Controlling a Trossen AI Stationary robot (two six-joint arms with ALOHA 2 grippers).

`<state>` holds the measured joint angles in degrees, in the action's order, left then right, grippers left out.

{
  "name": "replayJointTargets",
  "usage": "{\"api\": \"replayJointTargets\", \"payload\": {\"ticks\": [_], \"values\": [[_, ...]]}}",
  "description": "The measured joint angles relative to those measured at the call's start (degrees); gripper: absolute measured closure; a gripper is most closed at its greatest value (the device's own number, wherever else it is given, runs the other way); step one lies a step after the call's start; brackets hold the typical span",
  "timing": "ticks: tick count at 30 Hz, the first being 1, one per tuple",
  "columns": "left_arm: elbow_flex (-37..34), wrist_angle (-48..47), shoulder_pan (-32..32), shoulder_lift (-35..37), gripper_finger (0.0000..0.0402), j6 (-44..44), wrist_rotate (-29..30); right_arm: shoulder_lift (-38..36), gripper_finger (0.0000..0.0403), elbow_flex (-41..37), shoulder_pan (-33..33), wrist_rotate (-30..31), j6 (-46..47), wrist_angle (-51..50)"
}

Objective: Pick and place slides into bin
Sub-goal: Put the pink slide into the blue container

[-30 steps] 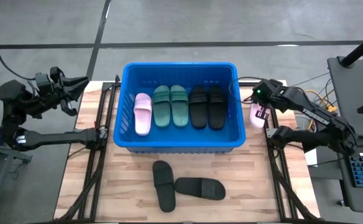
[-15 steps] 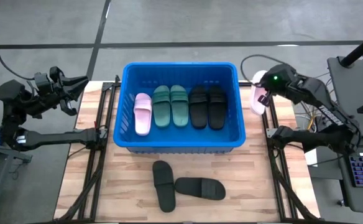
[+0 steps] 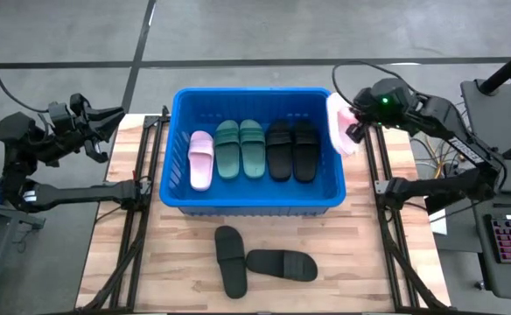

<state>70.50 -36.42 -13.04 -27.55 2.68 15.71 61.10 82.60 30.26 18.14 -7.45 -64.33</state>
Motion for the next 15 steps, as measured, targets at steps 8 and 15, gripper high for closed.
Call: {"api": "replayJointTargets", "payload": {"ticks": [8,15], "values": [[0.0,0.0,0.0,0.0,0.0349,0.0,0.0,9.9,0.0395,7.4,-8.4,-0.6,1.6,7.6],[0.0,0.0,0.0,0.0,0.0349,0.0,0.0,22.7,0.0395,17.8,-13.0,-0.3,4.5,8.5]]}}
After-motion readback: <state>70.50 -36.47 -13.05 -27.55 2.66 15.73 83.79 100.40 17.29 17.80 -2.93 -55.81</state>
